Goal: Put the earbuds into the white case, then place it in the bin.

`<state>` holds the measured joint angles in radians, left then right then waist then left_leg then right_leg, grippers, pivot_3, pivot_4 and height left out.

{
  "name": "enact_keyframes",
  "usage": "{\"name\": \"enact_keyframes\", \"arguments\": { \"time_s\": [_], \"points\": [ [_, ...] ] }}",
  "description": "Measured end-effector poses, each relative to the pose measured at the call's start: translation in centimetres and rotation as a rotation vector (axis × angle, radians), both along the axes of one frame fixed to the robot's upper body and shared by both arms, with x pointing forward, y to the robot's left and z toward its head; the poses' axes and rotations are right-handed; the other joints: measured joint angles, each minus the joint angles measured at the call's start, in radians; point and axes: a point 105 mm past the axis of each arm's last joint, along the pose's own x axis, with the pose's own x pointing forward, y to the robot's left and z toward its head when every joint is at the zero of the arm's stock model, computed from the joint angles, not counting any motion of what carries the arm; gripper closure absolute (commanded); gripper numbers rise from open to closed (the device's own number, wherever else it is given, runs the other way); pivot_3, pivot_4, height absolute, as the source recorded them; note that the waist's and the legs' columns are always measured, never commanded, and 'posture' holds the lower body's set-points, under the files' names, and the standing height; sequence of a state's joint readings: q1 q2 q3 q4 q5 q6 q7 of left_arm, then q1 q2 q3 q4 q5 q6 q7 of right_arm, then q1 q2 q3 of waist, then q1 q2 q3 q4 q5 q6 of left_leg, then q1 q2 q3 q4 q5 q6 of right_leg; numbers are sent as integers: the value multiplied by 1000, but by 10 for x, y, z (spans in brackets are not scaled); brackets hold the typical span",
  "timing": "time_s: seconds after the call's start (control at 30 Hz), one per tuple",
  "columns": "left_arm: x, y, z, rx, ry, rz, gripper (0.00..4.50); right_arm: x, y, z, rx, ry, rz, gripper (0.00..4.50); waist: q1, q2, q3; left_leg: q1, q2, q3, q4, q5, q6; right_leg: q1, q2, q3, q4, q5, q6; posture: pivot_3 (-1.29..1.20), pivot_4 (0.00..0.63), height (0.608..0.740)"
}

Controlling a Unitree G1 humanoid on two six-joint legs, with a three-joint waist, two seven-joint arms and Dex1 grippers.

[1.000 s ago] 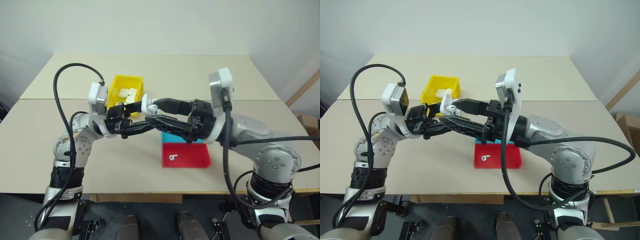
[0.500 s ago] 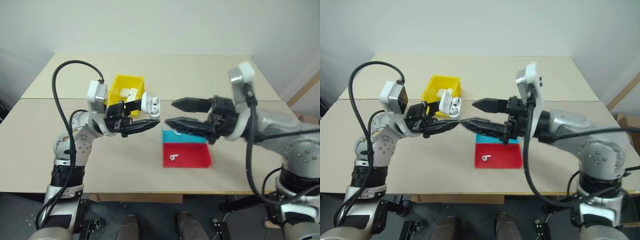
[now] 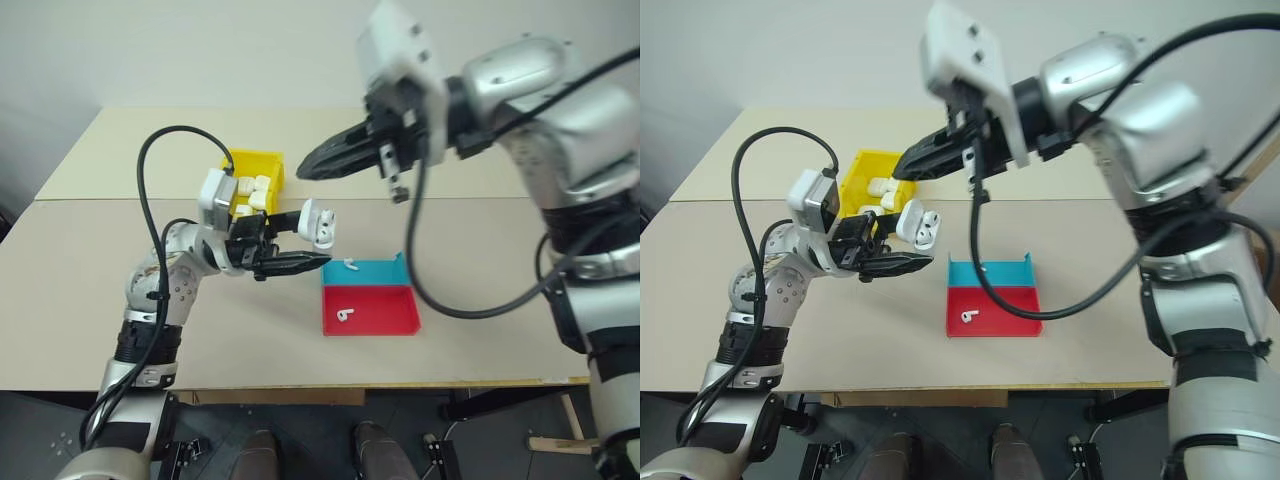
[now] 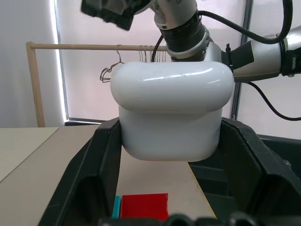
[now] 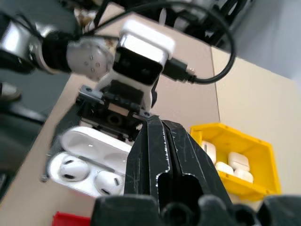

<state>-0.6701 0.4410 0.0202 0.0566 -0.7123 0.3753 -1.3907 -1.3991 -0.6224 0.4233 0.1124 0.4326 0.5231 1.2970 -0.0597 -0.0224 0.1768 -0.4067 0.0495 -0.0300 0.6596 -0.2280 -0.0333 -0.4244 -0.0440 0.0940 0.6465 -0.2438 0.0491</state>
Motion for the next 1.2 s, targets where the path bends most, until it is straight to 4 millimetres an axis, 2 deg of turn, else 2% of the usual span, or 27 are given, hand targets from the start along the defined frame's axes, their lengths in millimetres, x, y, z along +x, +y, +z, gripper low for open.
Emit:
{"name": "enact_keyframes", "arguments": {
  "time_s": [0.1,0.2,0.33,0.4,0.5,0.6,0.7,0.8,0.9,1.03,1.13,1.2],
  "points": [
    [0,-2,-2,7,2,-8,1737,1,11,-13,-74,-51,68,4470,2,0,0,0,0,0,0,0,0,0,0,0,1,0,0,0,150,740],
    [0,-3,-4,14,10,-9,1737,1,8,-15,-121,-123,94,4470,11,0,0,0,0,0,0,0,0,0,0,-1,0,0,0,0,150,740],
    [0,-2,-5,23,6,-9,1737,0,-13,-22,-162,-114,105,4470,21,0,0,0,0,0,0,0,0,0,-1,-1,0,0,0,0,150,740],
    [-1,-3,-5,24,4,-15,1737,-3,-27,-19,-156,-115,98,4470,21,0,1,0,0,0,0,0,0,0,-1,-1,0,0,0,0,150,740],
    [1,0,-4,15,4,6,1737,-12,-34,-13,-143,-128,121,4470,16,1,1,1,0,-1,0,0,0,0,0,-1,1,0,0,0,150,740],
    [7,4,1,-11,2,65,1737,-10,-36,-11,-52,-102,66,4470,10,1,1,2,0,0,0,0,0,1,0,0,2,0,0,0,150,740],
    [14,12,7,-50,-15,162,1737,-3,-46,-3,145,-49,-69,4470,16,0,1,2,0,-1,0,0,0,1,0,-1,2,0,0,0,150,740],
    [30,27,9,-104,9,362,1737,-1,-66,-6,344,20,-234,4470,24,0,0,0,0,-2,0,0,0,1,-1,-1,1,0,0,0,150,740],
    [52,49,8,-154,51,638,1737,3,-86,-38,460,142,-419,4470,34,0,0,0,-1,-1,1,0,0,1,-2,-1,1,0,0,0,150,740],
    [85,76,2,-205,113,1025,1737,-1,-91,-66,600,240,-577,4470,39,0,0,1,-1,-1,1,0,0,2,-1,0,2,1,0,0,150,740],
    [111,96,-8,-184,167,1258,1737,-5,-92,-70,654,255,-641,4470,41,0,0,2,-2,-1,1,0,0,2,-1,0,1,2,1,0,150,740],
    [128,100,-11,-153,172,1350,1737,-9,-89,-69,688,264,-642,4470,43,0,0,1,-2,-2,1,0,-1,2,-1,-1,1,2,1,0,150,740]
  ]
}}
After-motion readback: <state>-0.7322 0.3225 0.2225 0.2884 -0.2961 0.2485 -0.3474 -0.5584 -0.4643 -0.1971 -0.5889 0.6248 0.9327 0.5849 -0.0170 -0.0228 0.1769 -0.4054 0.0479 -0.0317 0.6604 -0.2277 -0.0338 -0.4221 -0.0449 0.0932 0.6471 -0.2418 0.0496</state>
